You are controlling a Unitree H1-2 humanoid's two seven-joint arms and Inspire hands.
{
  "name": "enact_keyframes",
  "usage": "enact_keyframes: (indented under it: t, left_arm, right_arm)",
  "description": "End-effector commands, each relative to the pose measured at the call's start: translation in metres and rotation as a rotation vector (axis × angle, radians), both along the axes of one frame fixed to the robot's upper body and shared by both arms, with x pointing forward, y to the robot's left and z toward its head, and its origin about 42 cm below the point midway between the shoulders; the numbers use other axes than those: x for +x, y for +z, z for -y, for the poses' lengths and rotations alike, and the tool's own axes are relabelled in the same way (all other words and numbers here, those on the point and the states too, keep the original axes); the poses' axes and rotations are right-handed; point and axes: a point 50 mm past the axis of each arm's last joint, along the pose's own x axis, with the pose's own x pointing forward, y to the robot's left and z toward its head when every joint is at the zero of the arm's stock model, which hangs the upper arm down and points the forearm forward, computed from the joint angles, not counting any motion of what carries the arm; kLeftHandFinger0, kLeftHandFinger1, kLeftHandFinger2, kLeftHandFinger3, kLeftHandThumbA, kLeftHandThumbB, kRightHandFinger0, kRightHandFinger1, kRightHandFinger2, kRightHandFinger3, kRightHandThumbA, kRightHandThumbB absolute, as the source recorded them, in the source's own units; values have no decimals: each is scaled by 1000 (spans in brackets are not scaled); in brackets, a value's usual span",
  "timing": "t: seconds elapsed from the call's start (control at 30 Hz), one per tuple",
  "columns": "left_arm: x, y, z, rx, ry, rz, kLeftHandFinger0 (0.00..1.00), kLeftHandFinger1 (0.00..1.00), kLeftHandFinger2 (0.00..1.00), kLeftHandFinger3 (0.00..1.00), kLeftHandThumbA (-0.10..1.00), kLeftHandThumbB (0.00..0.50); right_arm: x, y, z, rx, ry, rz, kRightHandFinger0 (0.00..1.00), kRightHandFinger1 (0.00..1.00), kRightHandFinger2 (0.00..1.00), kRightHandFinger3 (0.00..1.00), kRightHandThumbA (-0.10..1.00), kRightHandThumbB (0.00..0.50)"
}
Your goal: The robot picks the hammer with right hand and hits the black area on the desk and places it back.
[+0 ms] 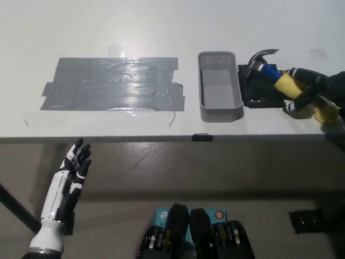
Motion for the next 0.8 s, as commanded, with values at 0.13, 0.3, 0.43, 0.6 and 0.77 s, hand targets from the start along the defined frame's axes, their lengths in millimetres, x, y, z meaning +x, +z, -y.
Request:
enact_keyframes:
  t: [0.13, 0.3, 0.43, 0.6, 0.77]
  left_arm:
    - [-2, 13, -6, 16, -4, 51, 1000, 1000, 1000, 1000, 839, 0]
    - [-1, 11, -7, 10, -1, 51, 1000, 1000, 1000, 1000, 832, 0]
    - [-1, 10, -8, 21, 5, 51, 1000, 1000, 1000, 1000, 837, 0]
    - [-1, 9, -9, 28, 2, 55, 1000, 1000, 1000, 1000, 859, 0]
    - [2, 13, -8, 33, 3, 70, 1000, 1000, 1000, 1000, 860, 0]
  right_arm:
    - [13, 47, 6, 40, -38, 224, 1000, 1000, 1000, 1000, 924, 347]
    - [10, 101, 30, 203, -128, 569, 1000, 1000, 1000, 1000, 920, 330]
    - [5, 140, 45, 264, -195, 836, 1000, 1000, 1000, 1000, 997, 338]
    - [-11, 198, 64, 377, -314, 1130, 1000, 1000, 1000, 1000, 1000, 323]
    - [-47, 251, 86, 650, -319, 1322, 1000, 1000, 1000, 1000, 1000, 352]
